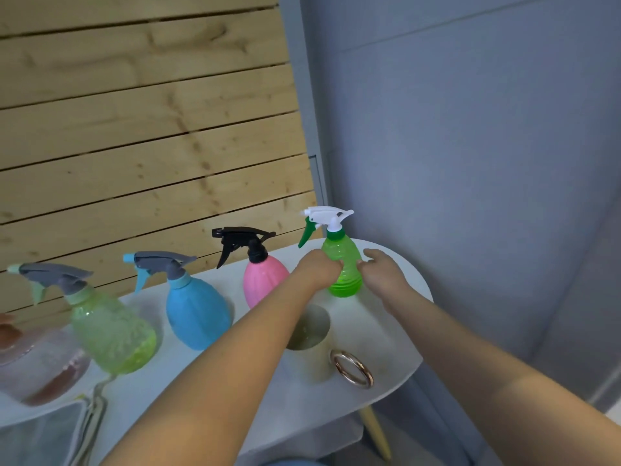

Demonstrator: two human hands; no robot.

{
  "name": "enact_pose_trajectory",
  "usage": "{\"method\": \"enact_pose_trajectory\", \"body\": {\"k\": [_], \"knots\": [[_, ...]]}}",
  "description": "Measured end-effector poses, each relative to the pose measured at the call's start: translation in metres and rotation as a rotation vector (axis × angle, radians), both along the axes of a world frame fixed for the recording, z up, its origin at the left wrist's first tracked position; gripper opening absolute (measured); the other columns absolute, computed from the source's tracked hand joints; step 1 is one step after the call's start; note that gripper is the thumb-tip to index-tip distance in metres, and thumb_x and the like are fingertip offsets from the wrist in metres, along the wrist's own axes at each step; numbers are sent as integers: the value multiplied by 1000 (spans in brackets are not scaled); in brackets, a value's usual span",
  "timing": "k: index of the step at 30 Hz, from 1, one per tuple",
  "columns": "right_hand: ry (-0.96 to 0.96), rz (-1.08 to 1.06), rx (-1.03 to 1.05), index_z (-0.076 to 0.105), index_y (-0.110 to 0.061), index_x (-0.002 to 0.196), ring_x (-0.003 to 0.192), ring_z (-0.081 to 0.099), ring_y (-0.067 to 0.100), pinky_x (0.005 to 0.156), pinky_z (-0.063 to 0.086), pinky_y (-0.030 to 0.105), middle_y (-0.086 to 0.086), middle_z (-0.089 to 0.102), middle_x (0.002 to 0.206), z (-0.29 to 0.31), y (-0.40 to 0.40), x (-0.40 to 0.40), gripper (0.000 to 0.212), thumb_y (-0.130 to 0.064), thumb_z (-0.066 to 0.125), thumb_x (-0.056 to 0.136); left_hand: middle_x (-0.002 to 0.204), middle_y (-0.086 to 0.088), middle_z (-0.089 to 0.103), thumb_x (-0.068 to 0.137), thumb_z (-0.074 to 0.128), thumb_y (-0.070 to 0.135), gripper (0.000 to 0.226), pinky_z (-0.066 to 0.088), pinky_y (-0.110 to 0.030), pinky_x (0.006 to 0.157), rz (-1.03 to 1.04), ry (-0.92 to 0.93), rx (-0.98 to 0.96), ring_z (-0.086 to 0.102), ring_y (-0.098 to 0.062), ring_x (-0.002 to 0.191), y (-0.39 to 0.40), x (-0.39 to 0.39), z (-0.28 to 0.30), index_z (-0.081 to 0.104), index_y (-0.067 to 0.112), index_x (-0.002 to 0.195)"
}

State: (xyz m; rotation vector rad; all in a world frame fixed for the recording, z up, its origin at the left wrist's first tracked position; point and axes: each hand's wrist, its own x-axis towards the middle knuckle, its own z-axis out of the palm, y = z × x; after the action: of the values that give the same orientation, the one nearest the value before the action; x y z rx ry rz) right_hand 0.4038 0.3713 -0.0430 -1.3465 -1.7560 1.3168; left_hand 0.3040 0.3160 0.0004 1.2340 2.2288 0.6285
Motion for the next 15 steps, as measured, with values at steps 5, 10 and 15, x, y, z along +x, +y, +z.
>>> {"method": "enact_pose_trajectory", "body": {"k": [5, 10, 15], "knots": [[-85, 59, 107, 55, -11, 127, 120, 50, 23, 95, 38, 25, 5, 55, 132, 19, -41, 11, 37, -13, 50, 91, 81, -4, 52, 94, 45, 15, 18, 35, -24, 57, 27, 79, 75, 47, -23, 83, -37, 11, 18, 50, 9, 78], [-257, 144, 229, 59, -17, 124, 120, 51, 23, 97, 40, 29, 2, 58, 128, 30, -91, 25, 34, -20, 50, 91, 141, -10, 46, 96, 43, 14, 44, 37, -24, 96, 46, 136, 166, 46, -26, 126, -99, 20, 27, 43, 12, 140], [-556, 209, 277, 51, -16, 129, 124, 43, 30, 97, 40, 35, 7, 51, 133, 15, -138, 37, 39, -28, 47, 92, 142, -8, 46, 95, 42, 12, 45, 39, -23, 85, 67, 114, 183, 49, -27, 123, -165, 22, 12, 44, 16, 140]]}}
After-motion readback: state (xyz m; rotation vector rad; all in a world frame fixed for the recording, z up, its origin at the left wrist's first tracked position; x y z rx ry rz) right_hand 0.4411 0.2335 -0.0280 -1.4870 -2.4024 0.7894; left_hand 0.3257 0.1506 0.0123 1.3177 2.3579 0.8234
